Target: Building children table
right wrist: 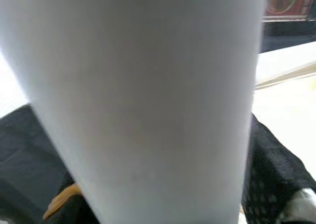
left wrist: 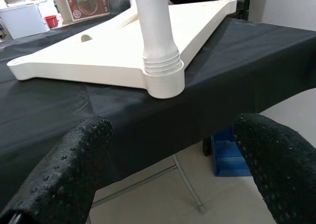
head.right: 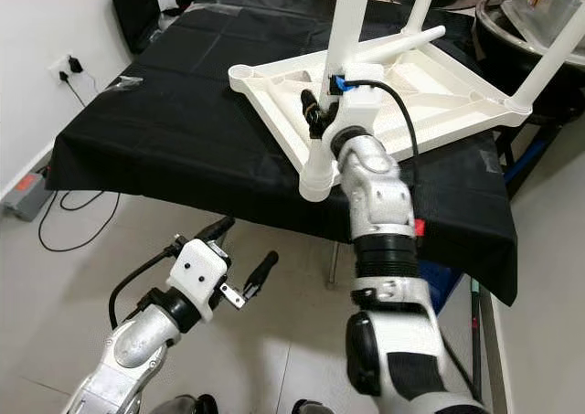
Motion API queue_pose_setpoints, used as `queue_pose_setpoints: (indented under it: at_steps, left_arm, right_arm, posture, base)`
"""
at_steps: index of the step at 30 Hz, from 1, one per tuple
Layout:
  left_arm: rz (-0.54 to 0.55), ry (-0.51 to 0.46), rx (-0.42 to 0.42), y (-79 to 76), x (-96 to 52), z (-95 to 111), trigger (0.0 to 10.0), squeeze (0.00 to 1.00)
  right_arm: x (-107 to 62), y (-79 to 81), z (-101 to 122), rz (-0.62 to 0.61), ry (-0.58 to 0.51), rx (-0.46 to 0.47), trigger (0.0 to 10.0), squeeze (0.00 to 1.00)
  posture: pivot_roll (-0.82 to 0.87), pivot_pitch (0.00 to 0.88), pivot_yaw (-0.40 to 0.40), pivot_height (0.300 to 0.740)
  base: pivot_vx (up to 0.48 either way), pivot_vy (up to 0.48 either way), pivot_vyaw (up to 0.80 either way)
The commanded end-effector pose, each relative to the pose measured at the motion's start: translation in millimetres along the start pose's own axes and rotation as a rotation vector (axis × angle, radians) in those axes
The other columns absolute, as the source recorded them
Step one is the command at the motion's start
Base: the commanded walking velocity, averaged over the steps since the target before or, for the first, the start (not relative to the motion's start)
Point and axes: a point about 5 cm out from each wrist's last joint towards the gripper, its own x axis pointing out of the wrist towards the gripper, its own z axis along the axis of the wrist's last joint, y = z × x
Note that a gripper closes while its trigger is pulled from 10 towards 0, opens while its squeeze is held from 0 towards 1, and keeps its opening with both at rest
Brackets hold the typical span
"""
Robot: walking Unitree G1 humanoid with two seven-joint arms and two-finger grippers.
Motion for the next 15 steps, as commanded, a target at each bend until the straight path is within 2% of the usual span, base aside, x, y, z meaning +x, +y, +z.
queue_pose_setpoints:
  at_steps: [1, 3, 7, 10, 15]
  left_arm:
    - [-0.009, 0.020, -0.006, -3.1, -1.2, -3.5, 10.0, 0.00]
    - [-0.011, 0.021, -0.005, -3.1, -1.0, -3.4, 10.0, 0.00]
    - [-0.012, 0.020, -0.004, -3.2, -1.1, -3.5, 10.0, 0.00]
    - [-0.013, 0.019, -0.002, -3.0, -1.0, -3.0, 10.0, 0.00]
    - [-0.013, 0.017, -0.001, -2.8, -1.0, -2.5, 10.0, 0.00]
  right_arm:
    - [-2.5, -9.0, 9.3, 0.151, -0.027, 0.022, 10.0, 0.00]
    - [-4.4, -13.5, 16.8, 0.283, -0.049, 0.023, 10.0, 0.00]
    - [-3.4, -14.7, 19.0, 0.346, -0.050, 0.008, 10.0, 0.00]
    - [-1.0, -8.1, 14.8, 0.506, -0.005, 0.025, 10.0, 0.00]
    - [-1.2, -1.4, 8.6, 0.612, 0.024, 0.038, 10.0, 0.00]
  posture:
    - [0.15, 0.147, -0.043, 0.740]
    - [0.15, 0.147, -0.043, 0.740]
    - [0.15, 0.148, -0.043, 0.740]
    - [0.16, 0.153, -0.043, 0.740]
    - [0.16, 0.155, -0.042, 0.740]
  base:
    - [0.000, 0.000, 0.00]
    - [0.000, 0.000, 0.00]
    - [0.000, 0.000, 0.00]
    - [0.000, 0.000, 0.00]
    - [0.000, 0.000, 0.00]
